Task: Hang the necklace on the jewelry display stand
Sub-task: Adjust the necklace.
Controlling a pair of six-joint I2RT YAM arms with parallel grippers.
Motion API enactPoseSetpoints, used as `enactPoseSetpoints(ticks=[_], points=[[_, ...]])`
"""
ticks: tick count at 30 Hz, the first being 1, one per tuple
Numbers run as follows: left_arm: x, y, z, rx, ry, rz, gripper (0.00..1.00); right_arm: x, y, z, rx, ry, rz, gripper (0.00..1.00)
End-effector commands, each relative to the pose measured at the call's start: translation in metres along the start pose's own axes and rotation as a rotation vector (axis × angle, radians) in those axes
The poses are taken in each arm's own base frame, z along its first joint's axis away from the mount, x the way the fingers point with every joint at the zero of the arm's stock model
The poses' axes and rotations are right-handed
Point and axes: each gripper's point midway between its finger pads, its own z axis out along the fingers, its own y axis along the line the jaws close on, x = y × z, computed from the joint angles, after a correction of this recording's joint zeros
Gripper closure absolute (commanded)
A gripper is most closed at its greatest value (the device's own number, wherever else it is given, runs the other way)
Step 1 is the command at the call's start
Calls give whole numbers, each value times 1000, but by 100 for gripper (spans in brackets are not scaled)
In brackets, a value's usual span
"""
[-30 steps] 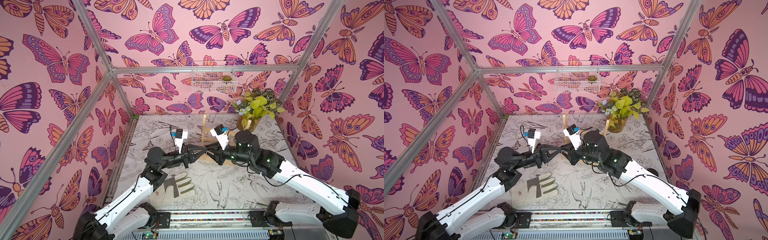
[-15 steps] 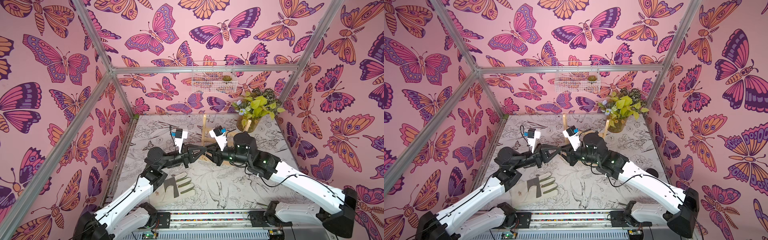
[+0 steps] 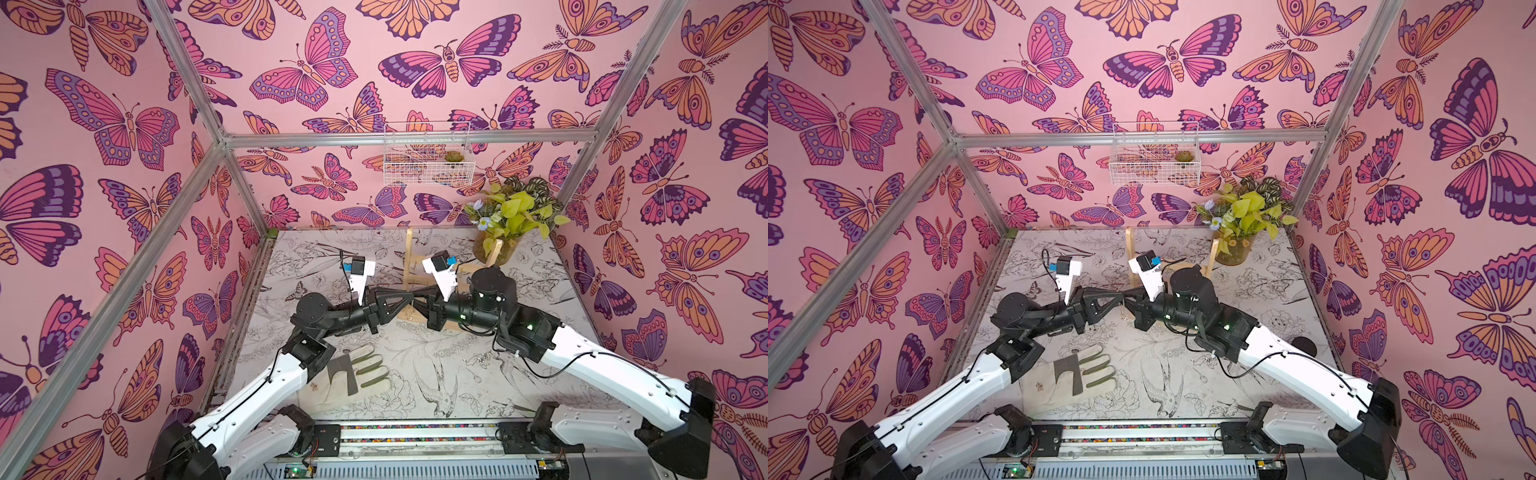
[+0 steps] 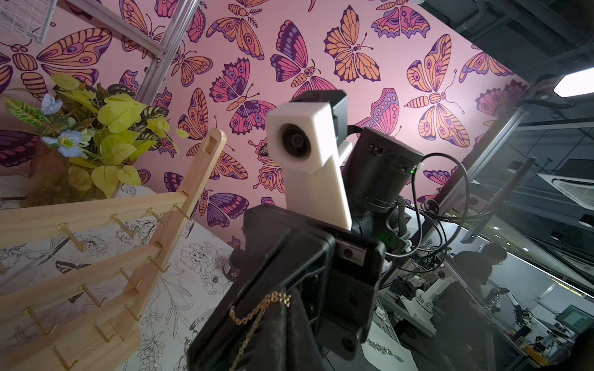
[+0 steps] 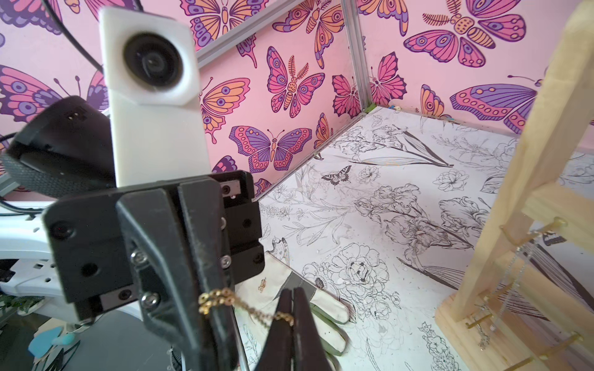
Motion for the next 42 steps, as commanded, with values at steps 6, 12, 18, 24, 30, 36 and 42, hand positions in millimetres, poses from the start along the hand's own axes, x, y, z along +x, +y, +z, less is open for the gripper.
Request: enactPoseSetpoints(ticks=[6, 12, 18, 24, 30, 36, 42], points=[[-2, 14, 0, -60, -7, -9, 100, -16, -10, -15, 78, -90, -15, 100], [-2, 15, 0, -71, -2, -6, 100, -20, -17, -22, 123, -118, -21, 100], [-1, 16, 0, -77, 3, -8, 100, -25, -18, -24, 130, -137, -25, 100], [-1, 17, -1, -82, 1, -8, 100, -28, -20, -27, 146, -154, -27, 100], [-2, 15, -2, -79, 0, -6, 99, -31, -22, -29, 167, -164, -45, 100], [-3, 14, -1, -80, 1, -7, 94, -29, -21, -21, 168, -144, -65, 100], [-3, 16, -1, -90, 0, -12, 90, -37, -13, -20, 155, -164, -94, 100]])
